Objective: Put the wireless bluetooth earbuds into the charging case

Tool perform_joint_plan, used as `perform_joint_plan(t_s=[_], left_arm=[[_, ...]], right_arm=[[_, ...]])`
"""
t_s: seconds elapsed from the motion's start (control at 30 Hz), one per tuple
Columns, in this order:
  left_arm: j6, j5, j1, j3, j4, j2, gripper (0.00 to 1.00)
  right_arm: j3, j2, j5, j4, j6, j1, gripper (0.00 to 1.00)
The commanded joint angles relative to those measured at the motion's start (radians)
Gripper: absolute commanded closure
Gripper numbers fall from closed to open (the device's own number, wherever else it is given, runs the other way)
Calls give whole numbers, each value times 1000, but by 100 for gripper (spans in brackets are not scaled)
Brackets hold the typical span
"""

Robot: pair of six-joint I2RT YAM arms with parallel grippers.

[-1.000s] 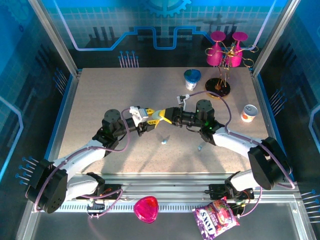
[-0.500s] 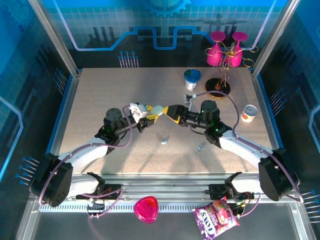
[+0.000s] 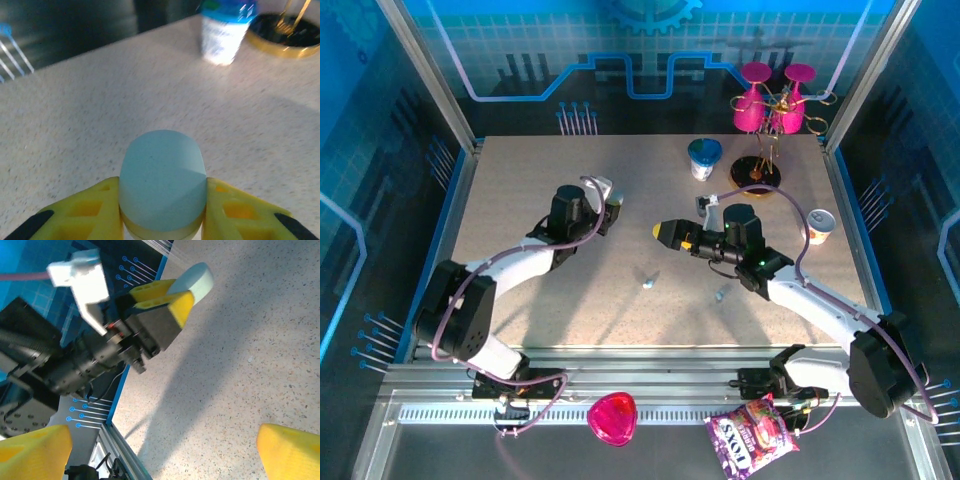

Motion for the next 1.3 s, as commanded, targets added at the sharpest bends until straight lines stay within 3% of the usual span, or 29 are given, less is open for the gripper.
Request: perform_joint_plan(t_s=[0.0, 0.27, 0.67, 0.9, 1.03, 1.27], left_arm=[[17, -63, 17, 101, -219, 79, 69], [68, -105, 23, 326, -472, 263, 68], [104, -150, 24, 510, -628, 447, 64], [108, -160, 24, 551, -667, 479, 61], [111, -162, 24, 550, -669, 476, 52], [115, -157, 23, 530, -657, 460, 46]], right_arm=[[2, -16, 10, -22, -35, -2, 4], [-3, -26, 14, -44, -50, -4, 4], [-13, -31, 5, -44, -51, -17, 5], [-17, -35, 2, -44, -50, -25, 6], [-23, -41, 3, -46, -49, -28, 6], [-28, -53, 11, -61, -56, -33, 6]])
